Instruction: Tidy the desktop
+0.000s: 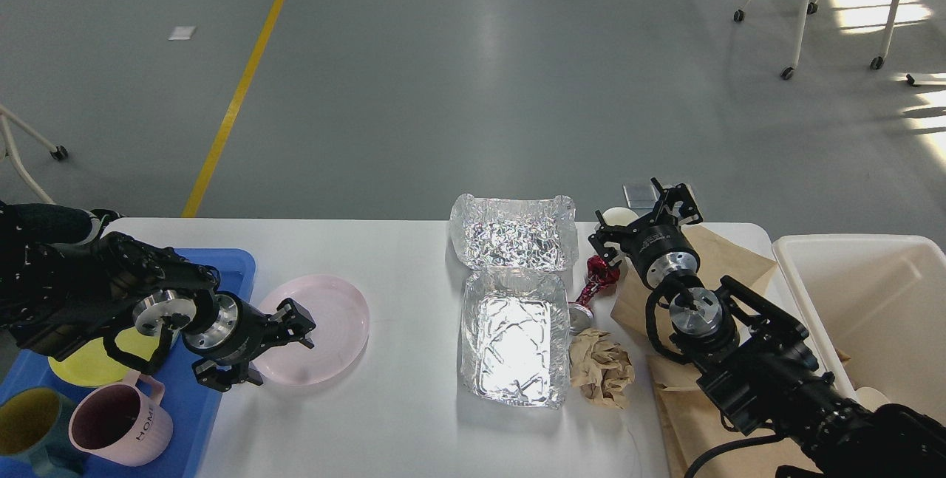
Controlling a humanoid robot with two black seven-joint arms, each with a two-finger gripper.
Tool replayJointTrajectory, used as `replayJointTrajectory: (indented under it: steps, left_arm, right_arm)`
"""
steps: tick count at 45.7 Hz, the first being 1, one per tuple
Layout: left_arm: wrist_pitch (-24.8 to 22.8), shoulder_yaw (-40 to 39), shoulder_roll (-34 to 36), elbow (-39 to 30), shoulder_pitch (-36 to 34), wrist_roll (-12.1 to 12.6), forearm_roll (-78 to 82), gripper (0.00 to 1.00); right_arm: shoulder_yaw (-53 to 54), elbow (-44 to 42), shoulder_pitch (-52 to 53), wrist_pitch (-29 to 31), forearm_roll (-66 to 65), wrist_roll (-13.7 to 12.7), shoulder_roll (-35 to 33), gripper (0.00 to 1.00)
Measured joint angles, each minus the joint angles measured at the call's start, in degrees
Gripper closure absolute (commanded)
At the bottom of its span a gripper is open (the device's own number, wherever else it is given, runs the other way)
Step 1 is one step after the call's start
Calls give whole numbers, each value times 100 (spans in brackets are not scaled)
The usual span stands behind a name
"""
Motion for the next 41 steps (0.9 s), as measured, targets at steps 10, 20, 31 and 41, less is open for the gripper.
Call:
replayJointTrajectory:
  steps: [10,20,31,41]
  left_arm:
    - [-3,0,68,-35,129,6,-8,13]
    - [43,0,63,-22,283,1,-10,18]
    - [57,0,50,25,314,0,-10,25]
    - [174,39,-20,48,289,4,-10,27]
  right_arm:
    - [0,0,0,0,0,0,0,0]
    - [0,0,0,0,0,0,0,0]
    - [0,0,0,0,0,0,0,0]
    - [0,0,0,0,0,0,0,0]
